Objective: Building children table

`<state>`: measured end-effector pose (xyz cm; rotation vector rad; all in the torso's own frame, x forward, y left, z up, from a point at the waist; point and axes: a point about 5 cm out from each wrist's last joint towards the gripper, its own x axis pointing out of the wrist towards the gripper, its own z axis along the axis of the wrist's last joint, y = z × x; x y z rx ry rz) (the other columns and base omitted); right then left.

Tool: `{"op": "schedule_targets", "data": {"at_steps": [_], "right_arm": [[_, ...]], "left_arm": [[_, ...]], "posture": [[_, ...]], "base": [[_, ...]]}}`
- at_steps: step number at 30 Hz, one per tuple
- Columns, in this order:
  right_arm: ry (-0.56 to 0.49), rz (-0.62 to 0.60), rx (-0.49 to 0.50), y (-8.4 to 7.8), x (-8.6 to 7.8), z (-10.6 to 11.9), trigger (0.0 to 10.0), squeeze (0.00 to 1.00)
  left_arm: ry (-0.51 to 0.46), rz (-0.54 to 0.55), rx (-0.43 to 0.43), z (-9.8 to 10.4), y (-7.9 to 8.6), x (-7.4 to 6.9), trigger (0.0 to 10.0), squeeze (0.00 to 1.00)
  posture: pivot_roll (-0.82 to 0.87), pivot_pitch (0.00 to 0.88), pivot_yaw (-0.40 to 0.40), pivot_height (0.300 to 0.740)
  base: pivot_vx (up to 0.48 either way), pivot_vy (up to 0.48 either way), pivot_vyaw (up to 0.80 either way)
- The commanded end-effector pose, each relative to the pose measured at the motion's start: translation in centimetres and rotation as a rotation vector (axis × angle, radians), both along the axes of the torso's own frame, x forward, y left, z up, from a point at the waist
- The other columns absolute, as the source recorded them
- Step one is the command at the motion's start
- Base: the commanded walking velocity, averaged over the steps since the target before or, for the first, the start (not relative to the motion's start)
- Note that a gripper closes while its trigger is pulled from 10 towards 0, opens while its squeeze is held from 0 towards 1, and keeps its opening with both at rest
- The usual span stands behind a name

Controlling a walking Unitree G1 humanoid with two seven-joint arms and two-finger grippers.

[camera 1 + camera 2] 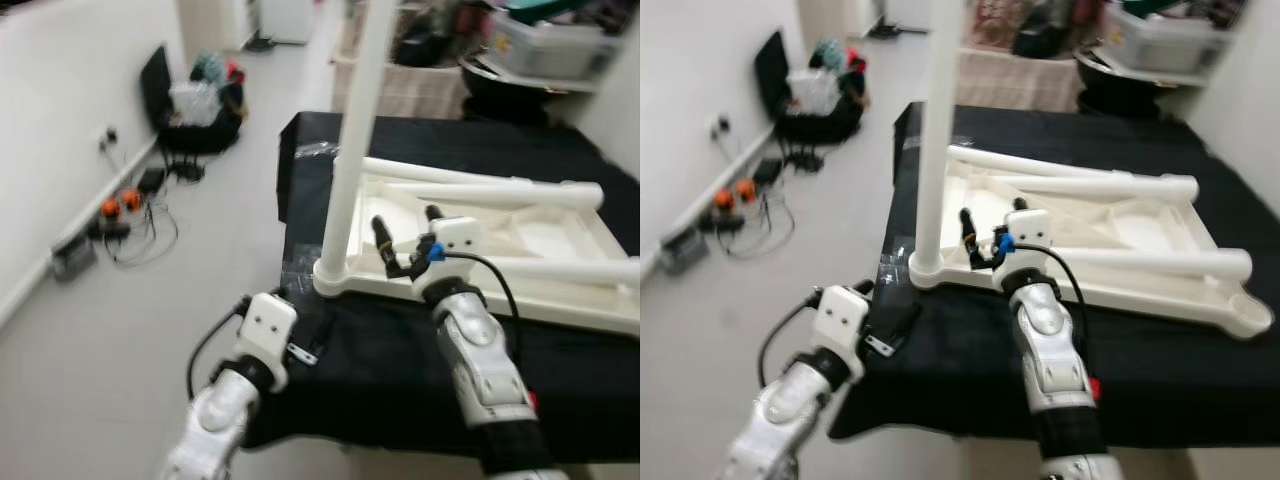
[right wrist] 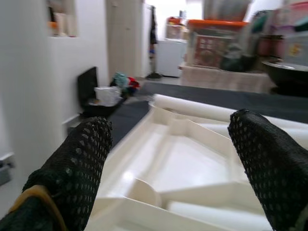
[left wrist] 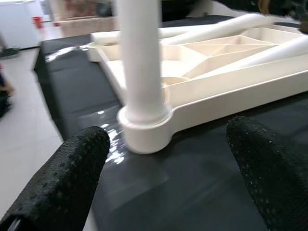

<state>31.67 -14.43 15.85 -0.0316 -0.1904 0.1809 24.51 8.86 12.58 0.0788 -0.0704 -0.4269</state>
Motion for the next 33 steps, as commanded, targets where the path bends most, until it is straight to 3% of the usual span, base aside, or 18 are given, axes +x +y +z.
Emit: {"op": "schedule_targets", "data": {"at_steps": [1, 6, 17, 22, 33], "right_arm": [[0.002, -0.018, -0.01, -0.1, -0.2, -0.1, 10.0, 0.0], [0.002, 0.091, -0.037, 1.3, -1.7, -0.6, 10.0, 0.0], [0.006, 0.121, -0.076, 1.4, -3.2, -1.1, 10.0, 0.0], [-0.051, 0.06, -0.063, 0.9, -0.7, 1.0, 10.0, 0.0], [-0.078, 0.056, -0.092, 0.4, 0.0, 2.0, 10.0, 0.0]], "left_arm": [[0.001, 0.007, 0.014, 0.0, 0.1, 0.1, 10.0, 0.0], [-0.046, 0.054, 0.022, 1.3, 1.2, 0.2, 10.0, 0.0], [-0.078, 0.067, 0.069, 1.5, 1.9, -0.8, 10.0, 0.0], [-0.091, 0.046, 0.077, 1.6, 1.7, -0.4, 10.0, 0.0], [-0.091, 0.075, 0.099, 1.6, 2.8, 0.0, 10.0, 0.0]], "posture": [[0.04, 0.0, -0.064, 0.74], [0.04, 0.0, -0.059, 0.74], [0.04, 0.0, -0.056, 0.74], [0.04, 0.0, -0.055, 0.74], [0.03, 0.0, -0.056, 0.74]], "base": [[0.0, 0.0, 0.0], [0.0, 0.0, 0.0], [0.0, 0.0, 0.0], [0.0, -0.439, 0.0], [0.0, -0.436, 0.0]]}}
